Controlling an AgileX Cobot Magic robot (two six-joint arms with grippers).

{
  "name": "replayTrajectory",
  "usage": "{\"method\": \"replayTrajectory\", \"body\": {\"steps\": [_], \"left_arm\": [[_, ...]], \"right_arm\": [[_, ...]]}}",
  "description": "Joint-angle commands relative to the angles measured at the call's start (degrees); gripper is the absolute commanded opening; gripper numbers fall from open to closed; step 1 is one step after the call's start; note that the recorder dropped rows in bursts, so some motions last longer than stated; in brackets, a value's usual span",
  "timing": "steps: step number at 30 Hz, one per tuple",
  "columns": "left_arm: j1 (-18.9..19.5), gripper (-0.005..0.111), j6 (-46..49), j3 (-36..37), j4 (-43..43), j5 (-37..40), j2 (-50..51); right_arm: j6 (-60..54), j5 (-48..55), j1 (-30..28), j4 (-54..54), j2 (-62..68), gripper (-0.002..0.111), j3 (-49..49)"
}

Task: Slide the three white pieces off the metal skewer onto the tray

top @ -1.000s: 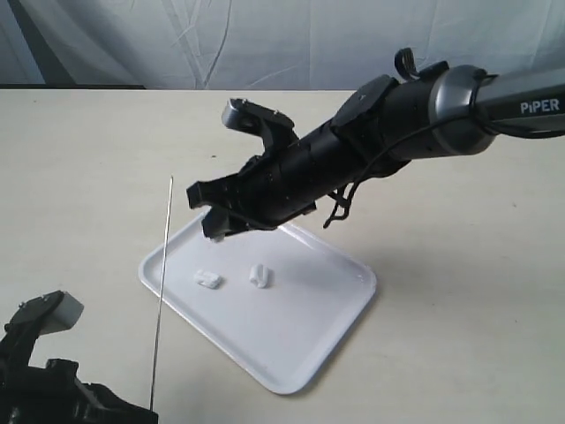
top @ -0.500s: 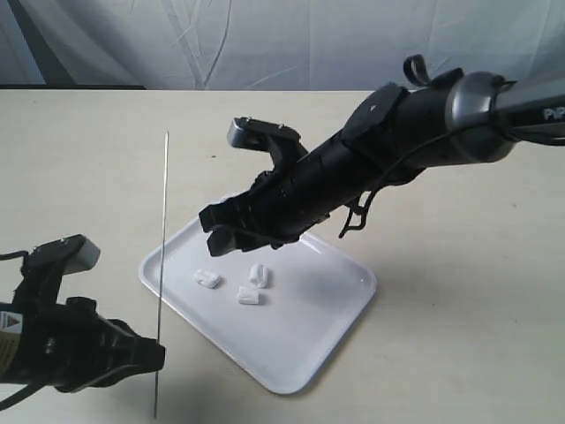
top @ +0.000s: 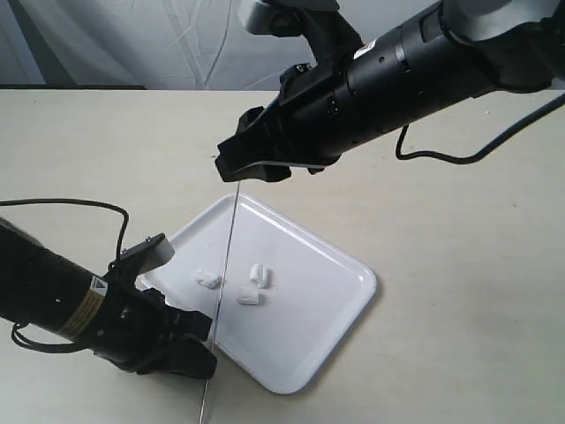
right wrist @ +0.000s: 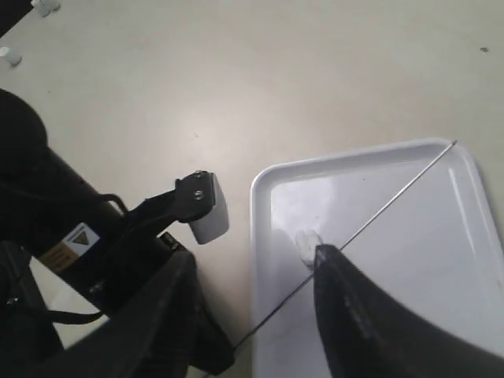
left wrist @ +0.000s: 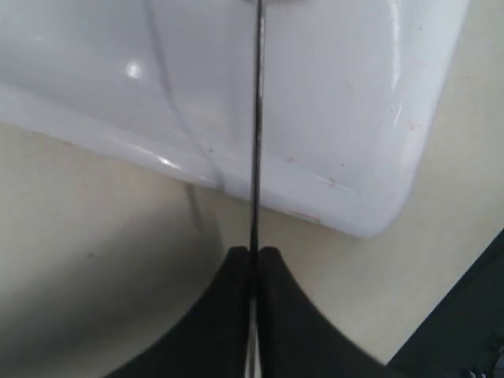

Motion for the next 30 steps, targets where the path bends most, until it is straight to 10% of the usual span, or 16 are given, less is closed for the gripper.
{"method": "replayTrajectory", "body": {"steps": [1,7,17,25,30], "left_arm": [[-0.31,0.003,-0.21,-0.32,0.21,-0.88,1.97],[-0.31,0.041,1.31,-0.69,0.21,-1.23,2.23],[11.87,0.041,9.69,-3.17,0.21,-28.51,-4.83],[23.83,0.041,23.9,-1.4,0.21,-28.69,-24.4],[27.82,0.041,31.87,-0.93,0.21,-28.69,-41.91]], "right_arm": [[0.54,2.76,0.01,-0.76,-1.01,0.045,0.05],[1.13,2.23,0.01,-1.59,-1.35,0.045,0.05],[1.28,-0.83,-6.55,-8.44,-14.13,0.045,0.05],[-0.11,6.14,-9.05,-13.98,-27.61,0.045,0.96],[-0.49,-9.25,-9.05,-11.63,-38.78,0.045,11.0]]}}
